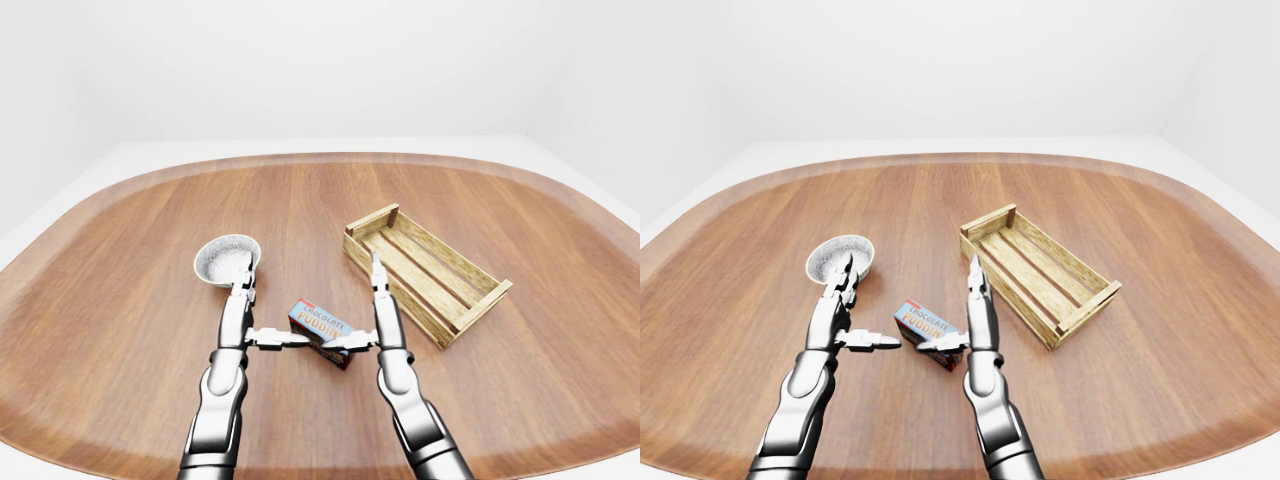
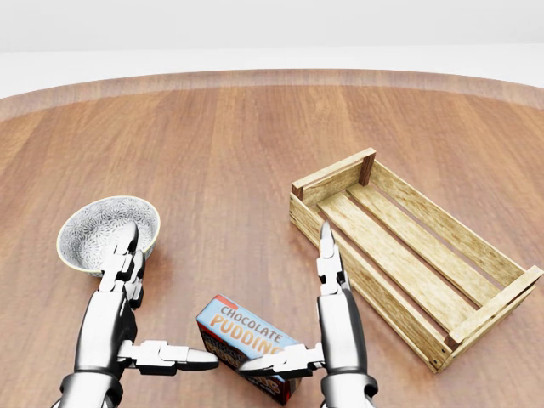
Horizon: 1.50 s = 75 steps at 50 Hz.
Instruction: Pick up the chocolate pudding and put it in the tray.
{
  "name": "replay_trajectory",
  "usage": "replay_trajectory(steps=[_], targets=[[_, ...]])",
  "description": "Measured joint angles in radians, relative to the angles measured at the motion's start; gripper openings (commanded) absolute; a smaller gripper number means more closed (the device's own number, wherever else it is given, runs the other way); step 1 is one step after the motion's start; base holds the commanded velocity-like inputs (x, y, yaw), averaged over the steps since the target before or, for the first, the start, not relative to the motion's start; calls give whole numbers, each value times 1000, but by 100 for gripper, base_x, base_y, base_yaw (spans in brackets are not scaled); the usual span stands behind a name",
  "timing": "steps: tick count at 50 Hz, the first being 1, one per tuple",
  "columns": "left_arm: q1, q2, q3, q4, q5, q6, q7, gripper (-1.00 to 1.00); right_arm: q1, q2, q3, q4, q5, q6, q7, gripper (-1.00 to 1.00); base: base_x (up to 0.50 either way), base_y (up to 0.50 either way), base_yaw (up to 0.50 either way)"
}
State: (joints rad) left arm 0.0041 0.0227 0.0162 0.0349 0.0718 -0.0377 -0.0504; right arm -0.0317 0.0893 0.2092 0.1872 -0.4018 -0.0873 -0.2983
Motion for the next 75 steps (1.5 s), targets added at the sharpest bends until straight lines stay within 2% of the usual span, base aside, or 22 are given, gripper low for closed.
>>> replay_trajectory(steps=[19,42,59,60,61,75], targets=[[-2,0,0,5,0,-1,0,100,60,0,51,0,11,0,4,100,0,0,0],[-5,1,0,8,0,-2,-2,100,-10,22,12,273,-16,0,-34,100,0,0,0],[-4,1,1,4,0,2,-3,100,-46,36,1,388,-44,0,-54,100,0,0,0],[-4,1,1,4,0,2,-3,100,-47,36,1,392,-45,0,-55,-44,0,0,0],[-4,1,1,4,0,2,-3,100,-48,37,1,396,-47,0,-55,-100,0,0,0],[-4,1,1,3,0,2,-3,100,-50,40,0,415,-61,0,-44,-100,0,0,0]])
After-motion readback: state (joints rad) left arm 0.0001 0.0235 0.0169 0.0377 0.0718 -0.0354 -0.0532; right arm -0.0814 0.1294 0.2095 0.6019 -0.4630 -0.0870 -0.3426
